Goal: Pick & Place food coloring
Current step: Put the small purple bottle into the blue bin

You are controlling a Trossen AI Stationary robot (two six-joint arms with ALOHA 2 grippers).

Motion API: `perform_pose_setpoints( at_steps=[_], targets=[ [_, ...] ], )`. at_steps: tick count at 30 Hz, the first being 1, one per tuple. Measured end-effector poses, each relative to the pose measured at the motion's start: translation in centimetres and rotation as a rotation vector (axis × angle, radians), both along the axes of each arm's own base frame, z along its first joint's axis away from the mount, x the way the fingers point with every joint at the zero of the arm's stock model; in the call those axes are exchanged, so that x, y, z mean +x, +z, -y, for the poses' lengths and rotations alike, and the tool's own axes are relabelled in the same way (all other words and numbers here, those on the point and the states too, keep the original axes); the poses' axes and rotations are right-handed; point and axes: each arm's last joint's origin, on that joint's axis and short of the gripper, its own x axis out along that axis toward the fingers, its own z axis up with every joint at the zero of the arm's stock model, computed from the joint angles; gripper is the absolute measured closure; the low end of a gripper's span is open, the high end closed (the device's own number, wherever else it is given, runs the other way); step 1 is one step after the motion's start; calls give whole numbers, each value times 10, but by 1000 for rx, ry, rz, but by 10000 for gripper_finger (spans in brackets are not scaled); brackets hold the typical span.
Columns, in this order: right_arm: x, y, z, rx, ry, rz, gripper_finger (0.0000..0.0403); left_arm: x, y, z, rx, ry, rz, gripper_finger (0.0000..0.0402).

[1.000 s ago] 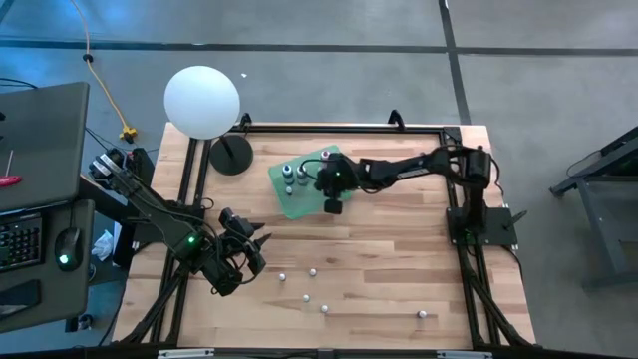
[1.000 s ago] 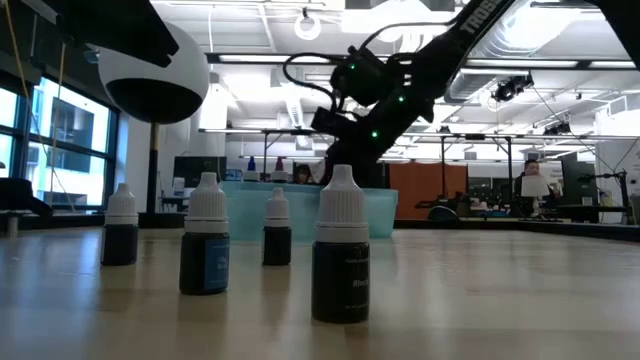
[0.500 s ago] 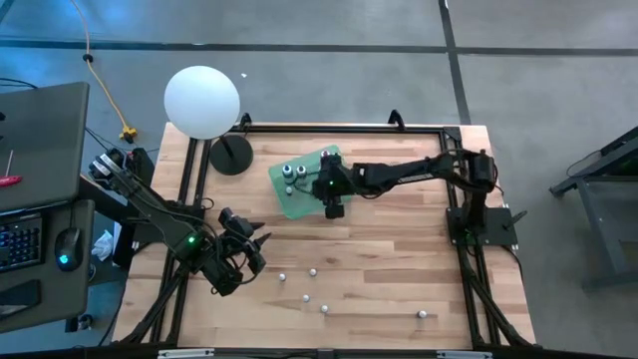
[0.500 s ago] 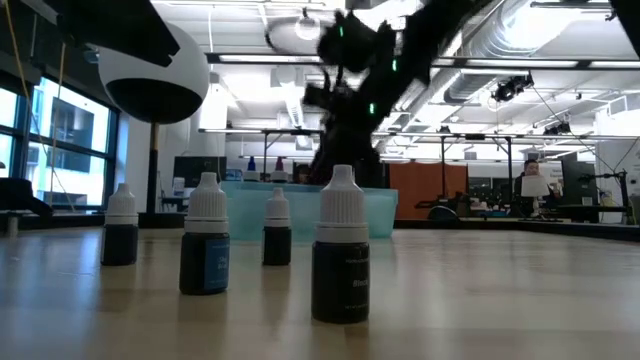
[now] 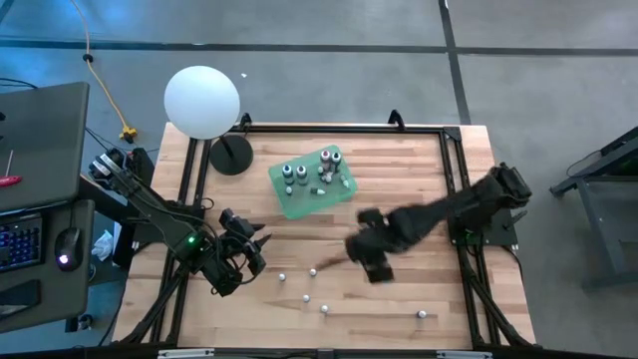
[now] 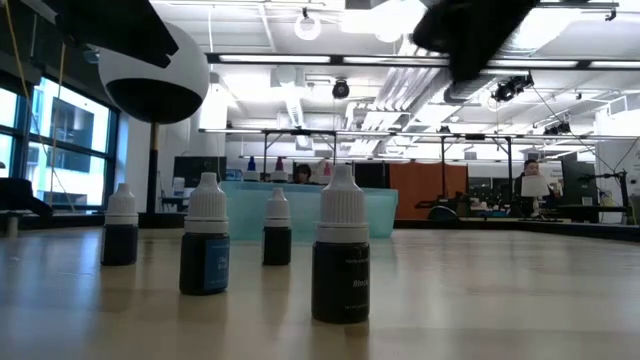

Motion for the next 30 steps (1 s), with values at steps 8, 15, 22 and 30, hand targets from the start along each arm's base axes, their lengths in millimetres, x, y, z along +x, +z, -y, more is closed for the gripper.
perform_pose_setpoints(
  at_steps=[8, 15, 22, 30],
  targets=[
    [-59, -47, -73, 230, -200, -279, 241, 0, 0, 0, 1, 0, 1, 247],
    [-102, -77, -103, 225, -348, -396, 236, 0, 0, 0, -7, 3, 7, 247],
    [-119, -106, -115, 322, -419, -393, 236, 5, 4, 4, -44, 15, 84, 247],
    [-131, -126, -106, 279, -443, -421, 238, 7, 6, 6, -45, 0, 102, 247]
  ],
)
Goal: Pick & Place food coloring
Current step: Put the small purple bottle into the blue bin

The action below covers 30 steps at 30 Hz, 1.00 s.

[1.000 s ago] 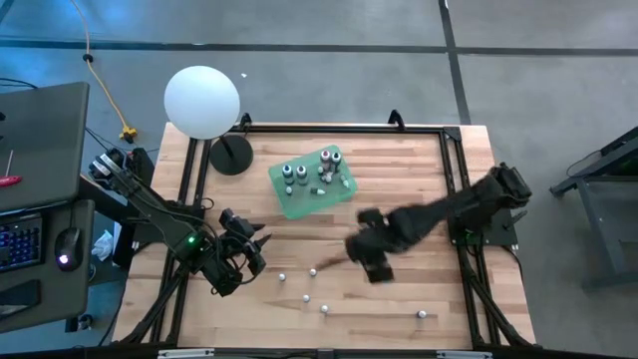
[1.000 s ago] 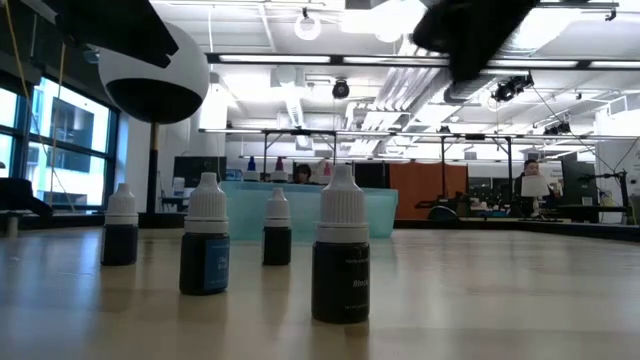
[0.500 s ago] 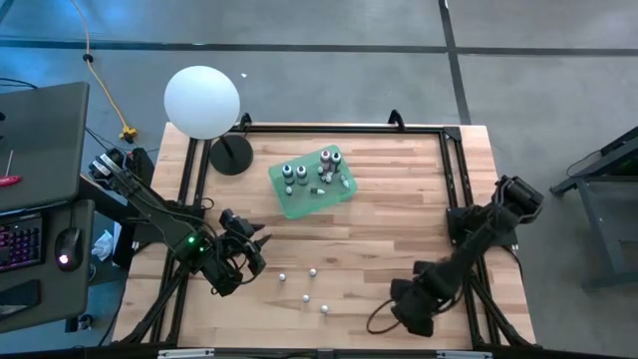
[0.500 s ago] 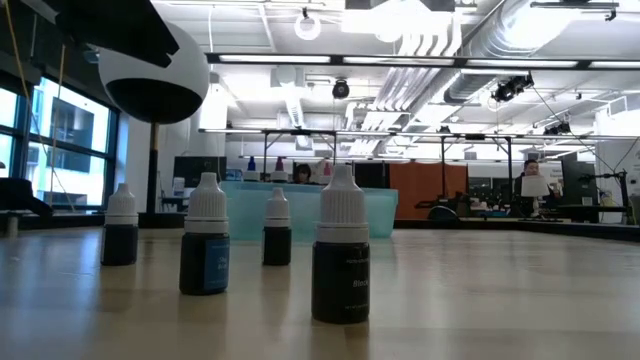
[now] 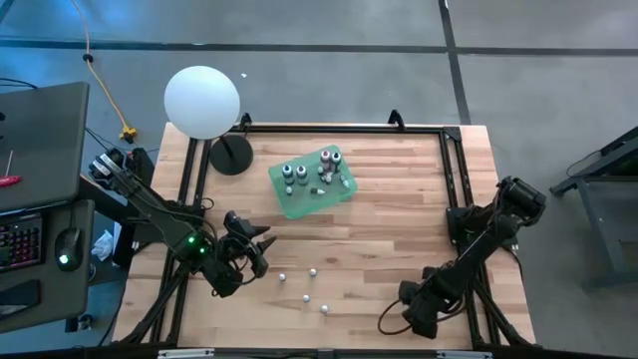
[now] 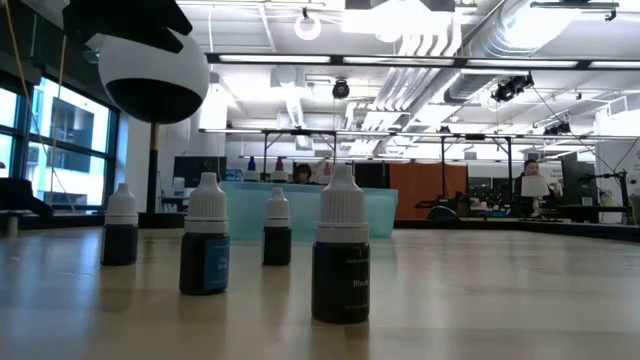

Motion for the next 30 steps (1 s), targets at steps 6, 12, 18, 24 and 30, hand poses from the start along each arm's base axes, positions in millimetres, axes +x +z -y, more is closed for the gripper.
perform_pose_setpoints(
  at_steps=[6, 12, 18, 24, 30],
  targets=[
    [2, -7, 7, 24, 45, 9, 281, 0, 0, 0, 4, 0, -4, 247],
    [14, -7, 17, 30, 62, 38, 338, 0, 0, 0, 6, -2, -9, 247],
    [28, -7, 32, 30, 141, 91, 334, 0, 0, 0, 44, -24, -31, 247],
    [57, -5, 58, -21, 247, 269, 326, 0, 0, 0, 62, -35, -41, 247],
    [93, 8, 105, -186, 216, 500, 334, 0, 0, 0, 66, -37, -44, 247]
  ],
)
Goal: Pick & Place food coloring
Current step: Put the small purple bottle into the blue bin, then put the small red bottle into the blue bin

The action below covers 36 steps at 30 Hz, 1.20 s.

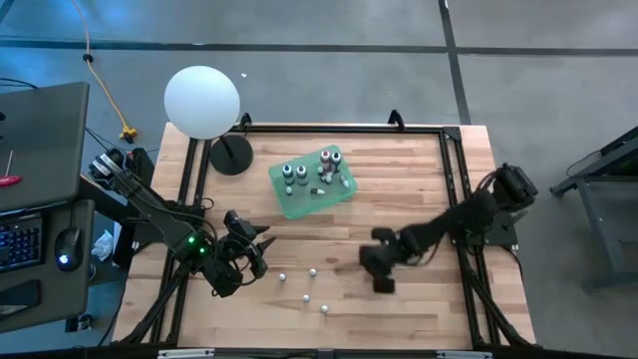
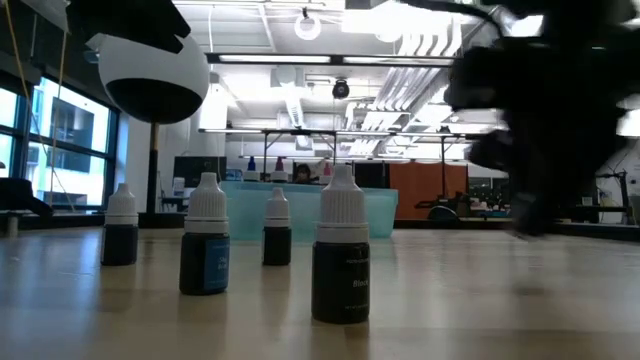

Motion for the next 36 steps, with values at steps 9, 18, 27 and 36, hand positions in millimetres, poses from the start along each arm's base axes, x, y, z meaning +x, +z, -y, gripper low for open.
perform_pose_setpoints(
  at_steps=[9, 18, 27, 36],
  targets=[
    [52, 66, 103, -208, -8, 250, 323, 0, 0, 0, 54, -26, -25, 247],
    [74, 56, 207, -268, -115, 151, 319, 0, -1, 1, 37, -46, -45, 247],
    [77, 21, 247, -273, -120, 22, 299, 0, -1, 1, 28, -53, -52, 247],
    [80, 26, 236, -379, -83, 6, 239, 0, -1, 1, 18, -62, -60, 247]
  ],
)
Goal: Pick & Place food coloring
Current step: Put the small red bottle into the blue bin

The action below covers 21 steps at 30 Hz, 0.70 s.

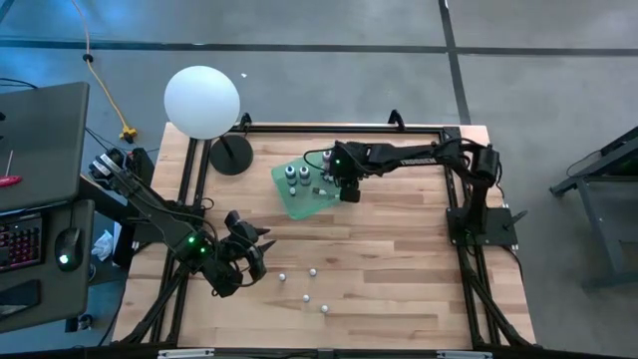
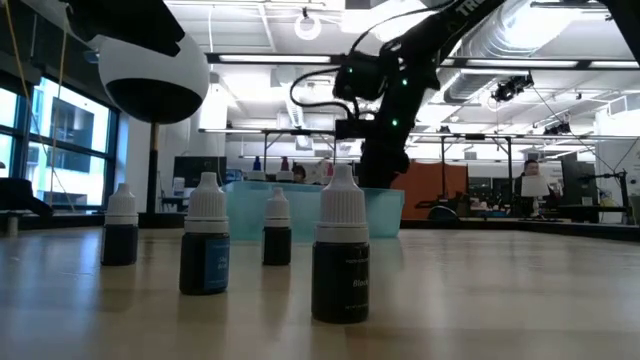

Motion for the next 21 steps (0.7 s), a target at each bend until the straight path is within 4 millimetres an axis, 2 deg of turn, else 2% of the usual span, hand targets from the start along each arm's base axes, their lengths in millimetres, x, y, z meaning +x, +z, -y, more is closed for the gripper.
perform_pose_setpoints(
  at_steps=[7, 11, 17, 19, 21],
  targets=[
    [10, 35, -38, -16, 95, 43, 232, 0, -1, 2, -51, -36, -32, 247],
    [7, 65, -69, -23, 175, 82, 242, -1, -13, 2, -79, -62, -66, 247],
    [-20, 109, -110, -67, 188, 134, 264, -3, -44, -2, -132, -37, -43, 247],
    [-33, 116, -118, -29, 176, 166, 269, -1, -53, 0, -183, -54, -12, 247],
    [-46, 113, -126, 51, 183, 201, 273, 3, -65, 1, -192, -94, -16, 247]
  ],
)
